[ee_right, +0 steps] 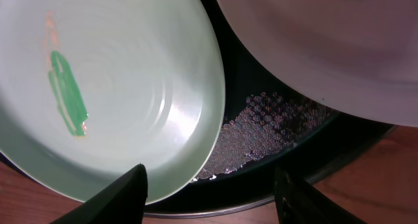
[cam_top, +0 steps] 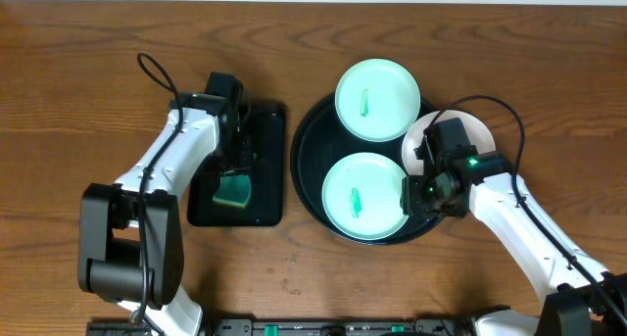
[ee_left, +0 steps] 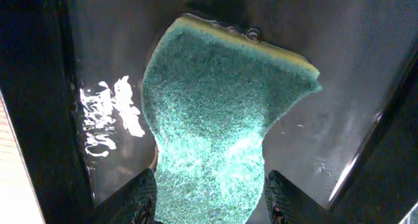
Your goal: Clean dirty plates on tray and stack at the side
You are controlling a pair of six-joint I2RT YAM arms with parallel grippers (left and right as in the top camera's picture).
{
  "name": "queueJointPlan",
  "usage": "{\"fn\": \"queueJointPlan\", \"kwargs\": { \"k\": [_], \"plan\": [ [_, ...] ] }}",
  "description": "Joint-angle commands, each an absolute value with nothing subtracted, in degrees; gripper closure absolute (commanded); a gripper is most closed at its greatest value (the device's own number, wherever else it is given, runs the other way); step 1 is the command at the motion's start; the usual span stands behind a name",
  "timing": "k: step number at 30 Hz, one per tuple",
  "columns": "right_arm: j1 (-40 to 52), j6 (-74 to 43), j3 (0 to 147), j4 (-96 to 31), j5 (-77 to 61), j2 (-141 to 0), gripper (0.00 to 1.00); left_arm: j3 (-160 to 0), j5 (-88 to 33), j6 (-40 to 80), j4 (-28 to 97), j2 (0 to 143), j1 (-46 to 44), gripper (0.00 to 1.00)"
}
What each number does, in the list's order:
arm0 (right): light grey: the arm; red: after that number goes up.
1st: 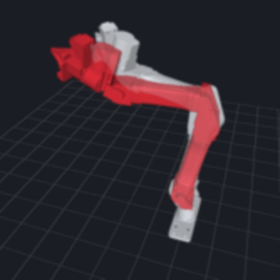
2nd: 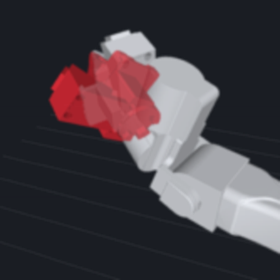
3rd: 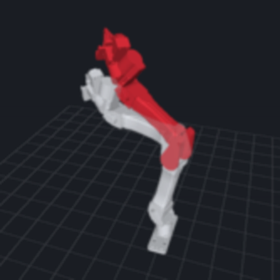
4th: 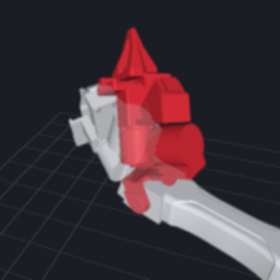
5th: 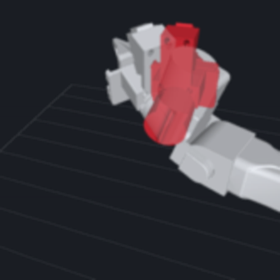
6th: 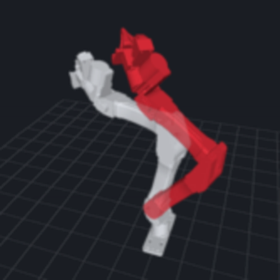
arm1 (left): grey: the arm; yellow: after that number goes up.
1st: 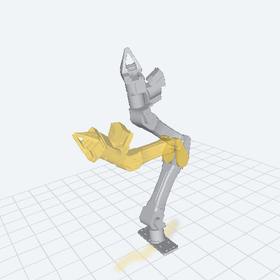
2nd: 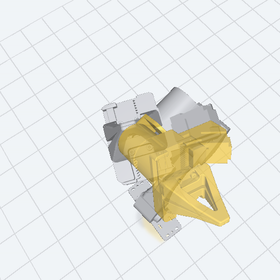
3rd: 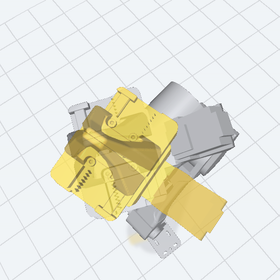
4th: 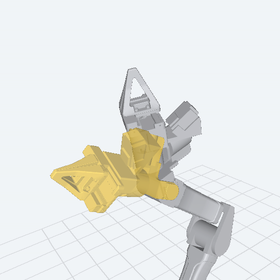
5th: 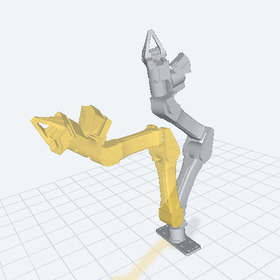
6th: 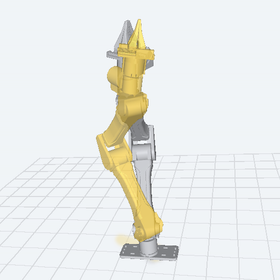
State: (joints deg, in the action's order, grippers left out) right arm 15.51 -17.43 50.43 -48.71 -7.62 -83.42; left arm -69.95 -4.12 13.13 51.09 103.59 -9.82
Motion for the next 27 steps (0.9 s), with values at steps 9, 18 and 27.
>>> {"fn": "queueJointPlan", "kwargs": {
  "k": [9,18,27],
  "plan": [
    [15.4,-19.1,51.1,-48.6,-6.9,-83.2,0.39,-59.6,-3.4,12.8,41.1,103.7,-9.7,0.68],
    [15.4,-22.3,51.1,-48.8,-5.8,-83.2,0.36,-63.3,-3.4,12.8,44.4,103.2,-9.6,0.93],
    [15.8,-14.7,50.8,-46.2,-11.3,-86.7,0.34,-75.1,-3.4,12.8,53.8,97.2,-9.6,0.93]
  ]
}}
